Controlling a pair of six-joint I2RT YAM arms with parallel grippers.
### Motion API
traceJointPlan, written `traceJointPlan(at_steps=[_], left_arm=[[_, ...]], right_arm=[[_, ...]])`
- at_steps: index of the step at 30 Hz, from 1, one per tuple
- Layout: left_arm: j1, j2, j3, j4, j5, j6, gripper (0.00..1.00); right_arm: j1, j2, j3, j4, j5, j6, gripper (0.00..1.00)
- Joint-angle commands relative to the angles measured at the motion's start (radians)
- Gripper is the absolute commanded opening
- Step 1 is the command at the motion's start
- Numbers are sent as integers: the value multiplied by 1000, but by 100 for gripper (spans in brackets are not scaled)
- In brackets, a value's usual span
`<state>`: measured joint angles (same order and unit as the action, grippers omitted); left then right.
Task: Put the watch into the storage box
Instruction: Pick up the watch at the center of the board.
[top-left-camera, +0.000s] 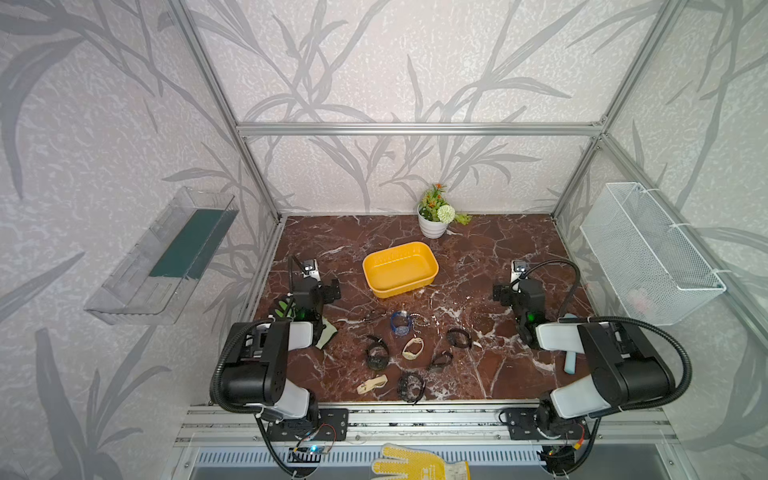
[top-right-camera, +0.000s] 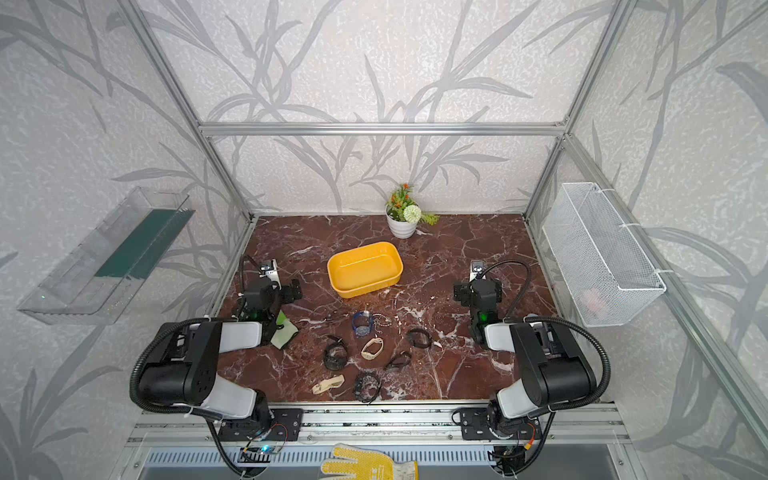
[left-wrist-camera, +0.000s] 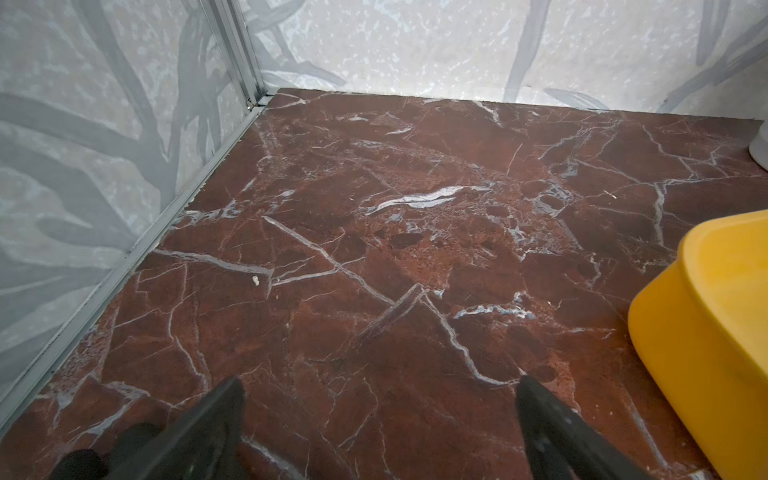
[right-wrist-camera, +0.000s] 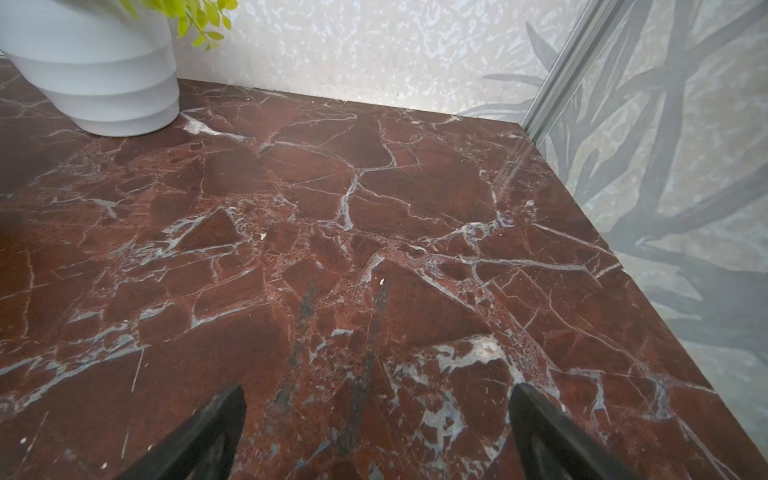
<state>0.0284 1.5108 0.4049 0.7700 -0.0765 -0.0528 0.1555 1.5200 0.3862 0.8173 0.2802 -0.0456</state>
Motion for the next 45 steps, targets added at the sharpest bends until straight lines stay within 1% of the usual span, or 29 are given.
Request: traceJointPlan(at_steps=[1,26,29,30,31,32,34,36,37,38,39,40,42,43,45], left_arm=[[8,4,17,-5,7,4,99],[8,4,18,-8,9,4,99],[4,1,13,1,-12,5,99],[-1,-16,14,-9,-37,2,99],[-3,-48,26,-56,-57,0,99],[-12,-83,44,-122,-86,-2,99],[-51,-171,71,-238,-198,-5,99],[-95,-250,64,-294,-264,-25,99],[-107,-298,63,-332,-270,-62,99],[-110,-340,71,-382,-249,-97,99],[-111,-384,90,-451,-225,-128,99],[-113,-423,112,-518,-220,-157,99],[-110,-498,151,-620,-233,-242,99],[-107,-536,168,-663,-239,-263,99],[-102,-609,187,-728,-279,-328,99]], right_arm=[[4,4,19,2,15,7,99],[-2,3,22,-4,4,10,99],[-1,3,19,-2,3,10,99],[-2,0,16,3,5,10,99],[1,-8,17,6,22,17,99],[-1,-28,32,-46,9,12,99],[10,-29,35,-50,8,-4,99],[18,-38,16,-21,20,-10,99],[19,-38,12,-17,23,-12,99],[19,-38,20,-26,22,-11,99],[19,-42,43,-46,33,-12,99],[24,-65,91,-132,52,-20,99],[23,-139,243,-487,47,18,99],[26,-158,286,-572,43,43,99],[29,-199,331,-682,3,147,99]])
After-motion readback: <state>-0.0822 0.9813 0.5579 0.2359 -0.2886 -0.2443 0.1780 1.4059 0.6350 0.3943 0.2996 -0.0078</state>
